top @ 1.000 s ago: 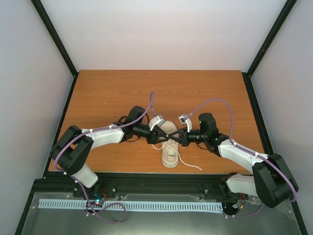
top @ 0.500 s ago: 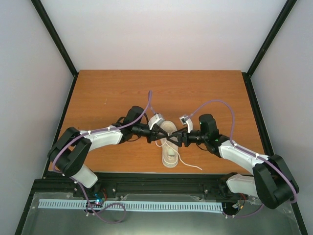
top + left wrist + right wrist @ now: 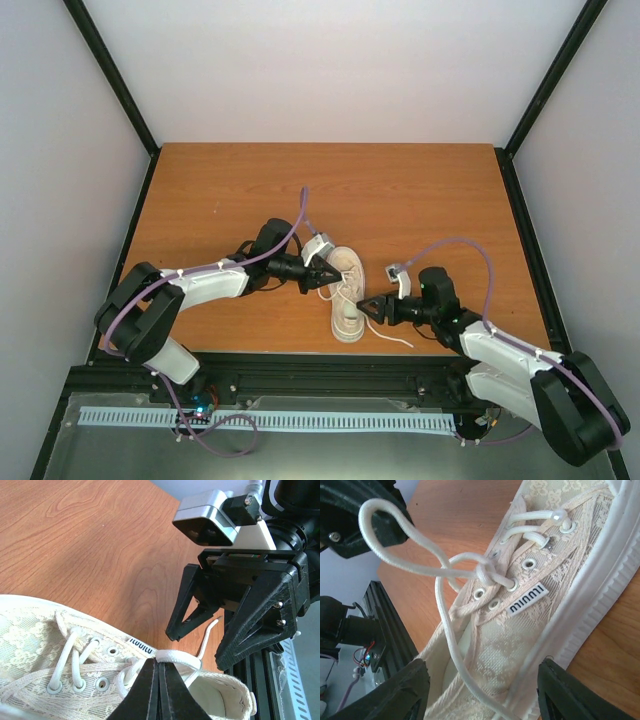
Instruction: Tie the shoes
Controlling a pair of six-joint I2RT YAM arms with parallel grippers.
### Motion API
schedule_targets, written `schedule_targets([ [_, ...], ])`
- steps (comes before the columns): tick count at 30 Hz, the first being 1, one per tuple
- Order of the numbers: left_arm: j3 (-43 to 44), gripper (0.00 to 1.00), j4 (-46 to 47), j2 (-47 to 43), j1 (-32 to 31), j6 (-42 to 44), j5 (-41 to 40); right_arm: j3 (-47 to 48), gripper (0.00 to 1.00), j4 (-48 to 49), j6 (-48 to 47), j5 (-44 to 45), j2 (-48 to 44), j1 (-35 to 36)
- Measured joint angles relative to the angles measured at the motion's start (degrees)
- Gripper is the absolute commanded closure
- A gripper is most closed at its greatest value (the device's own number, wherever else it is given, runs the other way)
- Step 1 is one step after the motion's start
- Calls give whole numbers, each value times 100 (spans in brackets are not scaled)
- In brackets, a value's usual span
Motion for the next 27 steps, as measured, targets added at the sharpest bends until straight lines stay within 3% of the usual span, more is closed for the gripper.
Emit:
schedule_targets([
  [11,0,99,17,0,0,-24,-48,-566,51,201,437,13,-625,0],
  [17,0,99,35,0,0,-24,-48,-566,60,310,435,-15,-286,0],
  [25,0,99,37,7,0,-24,-48,-608,62,507,413,-264,216,0],
  [27,0,99,37,15,0,-26,-48,-608,67,538,400,-297,225,0],
])
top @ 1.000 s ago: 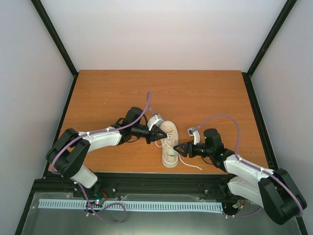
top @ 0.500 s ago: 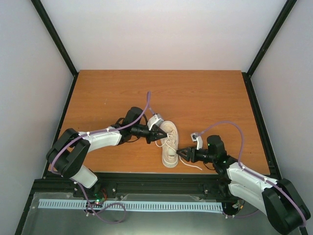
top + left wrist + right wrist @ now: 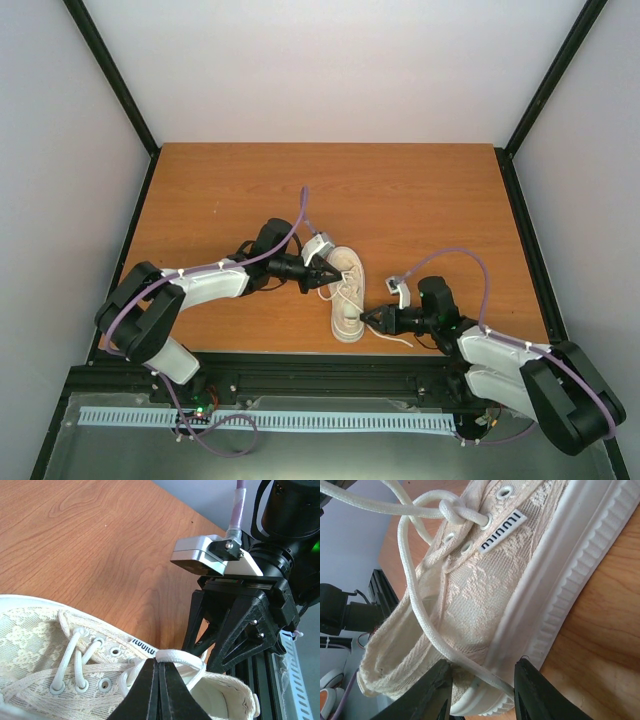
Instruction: Tie the shoes
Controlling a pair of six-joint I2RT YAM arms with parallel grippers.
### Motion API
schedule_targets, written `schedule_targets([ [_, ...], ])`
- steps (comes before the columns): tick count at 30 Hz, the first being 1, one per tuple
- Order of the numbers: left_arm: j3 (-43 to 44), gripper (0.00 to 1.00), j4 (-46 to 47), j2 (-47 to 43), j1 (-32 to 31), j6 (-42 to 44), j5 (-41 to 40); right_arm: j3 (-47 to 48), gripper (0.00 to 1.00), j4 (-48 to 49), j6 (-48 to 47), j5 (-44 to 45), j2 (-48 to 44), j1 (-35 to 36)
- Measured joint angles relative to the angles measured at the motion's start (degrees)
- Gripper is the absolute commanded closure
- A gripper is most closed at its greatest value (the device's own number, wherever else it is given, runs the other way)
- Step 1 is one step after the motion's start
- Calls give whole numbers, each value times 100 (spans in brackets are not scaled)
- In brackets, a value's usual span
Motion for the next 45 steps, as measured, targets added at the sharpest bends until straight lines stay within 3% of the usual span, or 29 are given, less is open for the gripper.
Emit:
schedule_targets([
  [7,-9,99,9,15,0,0,0,61,97,122,-125,-129,179,0],
  [17,-289,99,74,-195,-85,-39,-109,852,97,-953,-361,457,-367,0],
  [24,-549,99,74,-601,-527,-136,-466,1565,97,-1410,-542,632,120,0],
  [38,-1082,99,-96,-855,-1086,-433,-1126,2026,97,-1676,-706,267,428,201],
  [41,-1224,95,-227,-942,-1102,-503,-1257,2026,97,-1735,-723,249,428,273],
  [45,-1419,83,-382,-1169,-1102,-614,-1462,2026,97,-1799,-737,238,437,350],
])
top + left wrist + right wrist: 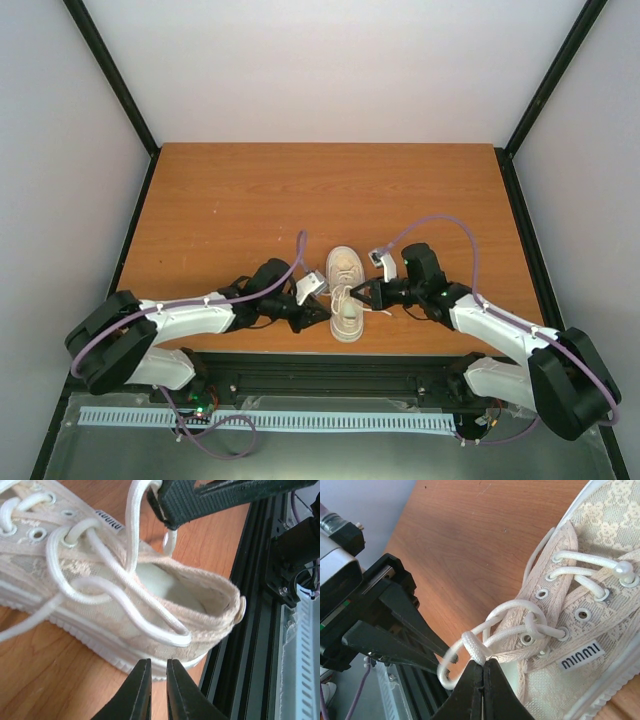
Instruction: Tie the shoes
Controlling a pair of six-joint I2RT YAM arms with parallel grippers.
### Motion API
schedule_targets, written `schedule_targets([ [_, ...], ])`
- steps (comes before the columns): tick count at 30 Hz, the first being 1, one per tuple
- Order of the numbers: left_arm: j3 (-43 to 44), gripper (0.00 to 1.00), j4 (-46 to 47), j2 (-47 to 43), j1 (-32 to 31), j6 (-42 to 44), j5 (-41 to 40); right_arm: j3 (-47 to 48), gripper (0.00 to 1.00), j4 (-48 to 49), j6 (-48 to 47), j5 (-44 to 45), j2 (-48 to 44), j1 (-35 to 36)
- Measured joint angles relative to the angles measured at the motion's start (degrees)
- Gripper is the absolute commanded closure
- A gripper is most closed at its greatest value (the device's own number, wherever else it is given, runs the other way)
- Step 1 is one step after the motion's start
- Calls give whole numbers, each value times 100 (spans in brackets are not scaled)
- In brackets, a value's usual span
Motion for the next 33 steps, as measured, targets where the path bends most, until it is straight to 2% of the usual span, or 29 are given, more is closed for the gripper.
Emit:
schedule_targets([
  [5,-210,58,-122,-299,-7,-190,-179,0,97,-48,-24,7,57,20],
  [10,-278,39,-343,-894,-4,-549,-525,0,97,-79,-28,9,76,20],
  [12,-273,36,-369,-1207,4,-745,-664,0,97,-76,-28,9,76,20],
  [14,-186,36,-437,-1403,55,-975,-817,0,97,-76,-28,9,76,20],
  [17,164,42,-564,-1307,205,-1342,-955,0,97,-76,-31,9,87,20],
  [21,608,53,-546,-745,457,-1742,-986,0,97,-76,-33,11,96,20],
  [27,776,71,-450,109,680,-2076,-831,0,97,-76,-48,11,120,22],
  [33,940,73,-350,629,699,-2181,-527,0,97,-74,-50,9,151,22],
])
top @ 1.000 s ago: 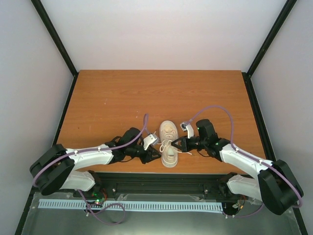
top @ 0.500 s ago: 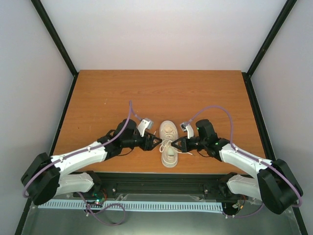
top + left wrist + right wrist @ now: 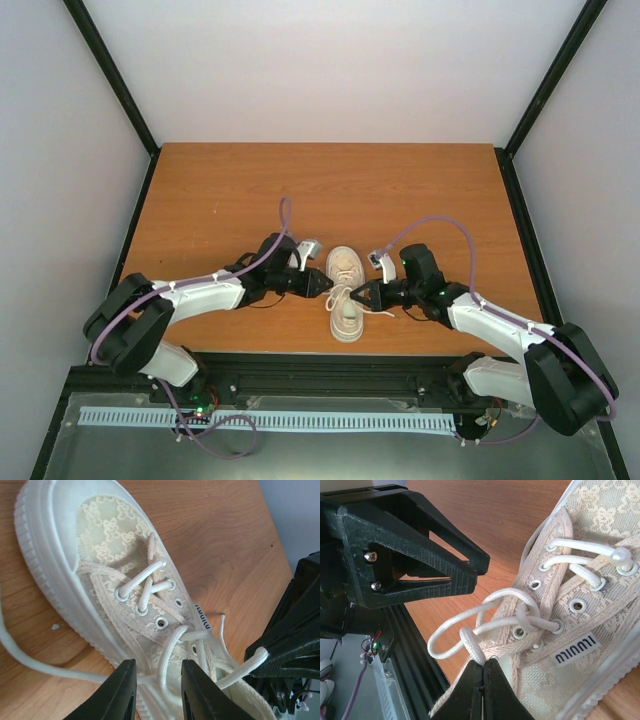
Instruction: Tie the shoes
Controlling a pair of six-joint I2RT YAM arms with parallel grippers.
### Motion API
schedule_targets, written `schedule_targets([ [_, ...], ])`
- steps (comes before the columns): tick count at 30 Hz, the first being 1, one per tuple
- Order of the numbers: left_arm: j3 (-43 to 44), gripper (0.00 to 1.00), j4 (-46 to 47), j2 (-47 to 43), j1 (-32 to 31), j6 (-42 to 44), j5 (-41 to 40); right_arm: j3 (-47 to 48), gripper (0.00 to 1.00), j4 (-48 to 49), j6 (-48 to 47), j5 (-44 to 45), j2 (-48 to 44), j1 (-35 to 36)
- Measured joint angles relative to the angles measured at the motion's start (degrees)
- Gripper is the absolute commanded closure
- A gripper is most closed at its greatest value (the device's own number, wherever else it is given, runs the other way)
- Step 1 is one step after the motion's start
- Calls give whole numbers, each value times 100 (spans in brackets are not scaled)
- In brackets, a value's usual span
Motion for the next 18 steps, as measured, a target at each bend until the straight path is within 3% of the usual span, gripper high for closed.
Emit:
schedule_targets([
  [18,275,76,153,527,0,-11,492,0,97,2,-48,-4,48,0],
])
